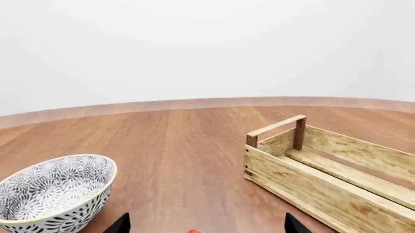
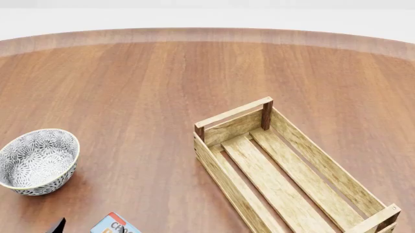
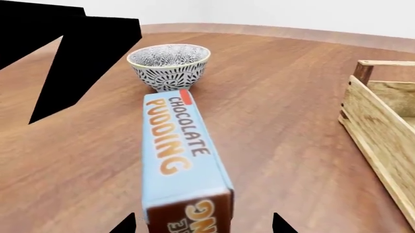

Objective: Pick up the chocolate pudding and put it in the tray.

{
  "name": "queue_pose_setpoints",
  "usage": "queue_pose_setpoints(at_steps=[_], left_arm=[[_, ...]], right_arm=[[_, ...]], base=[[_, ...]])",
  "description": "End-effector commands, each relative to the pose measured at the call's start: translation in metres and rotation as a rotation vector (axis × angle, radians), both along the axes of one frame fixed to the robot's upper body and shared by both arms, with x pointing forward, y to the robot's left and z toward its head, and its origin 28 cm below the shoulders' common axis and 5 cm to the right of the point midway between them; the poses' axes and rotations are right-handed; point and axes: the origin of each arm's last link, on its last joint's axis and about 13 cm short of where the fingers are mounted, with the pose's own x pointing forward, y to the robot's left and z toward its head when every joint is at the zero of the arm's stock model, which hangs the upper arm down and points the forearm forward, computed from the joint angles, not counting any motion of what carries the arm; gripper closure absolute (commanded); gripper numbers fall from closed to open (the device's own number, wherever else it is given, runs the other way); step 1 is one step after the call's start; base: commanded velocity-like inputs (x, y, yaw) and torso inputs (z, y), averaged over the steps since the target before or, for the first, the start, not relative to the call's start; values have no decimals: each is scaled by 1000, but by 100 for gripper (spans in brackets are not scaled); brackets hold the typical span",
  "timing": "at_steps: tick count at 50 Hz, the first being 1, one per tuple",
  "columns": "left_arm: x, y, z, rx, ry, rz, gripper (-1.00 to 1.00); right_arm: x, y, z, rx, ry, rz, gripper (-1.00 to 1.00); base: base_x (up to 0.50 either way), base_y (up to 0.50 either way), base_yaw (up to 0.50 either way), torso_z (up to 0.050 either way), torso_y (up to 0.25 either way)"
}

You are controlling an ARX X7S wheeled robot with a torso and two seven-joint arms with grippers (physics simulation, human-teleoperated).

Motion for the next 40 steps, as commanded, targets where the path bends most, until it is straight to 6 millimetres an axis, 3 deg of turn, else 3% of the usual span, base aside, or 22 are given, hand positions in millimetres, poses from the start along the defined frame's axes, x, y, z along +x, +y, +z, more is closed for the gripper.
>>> queue_pose_setpoints(at_steps=[1, 12, 27, 40], left_arm=[[0, -1, 0, 1, 0, -4, -100], [0, -2, 0, 0, 1, -7, -100], [-1, -3, 1, -7, -3, -9, -100], [0, -4, 3, -10, -7, -13, -100]], right_arm=[[-2, 1, 2, 0, 1, 3, -100], [-6, 5, 0, -9, 15, 19, -100], [5, 7, -7, -138, 50, 35, -100], [11, 9, 0, -176, 51, 46, -100]], base=[[0, 0, 0, 0, 0], [0, 0, 0, 0, 0], [0, 0, 0, 0, 0], [0, 0, 0, 0, 0]])
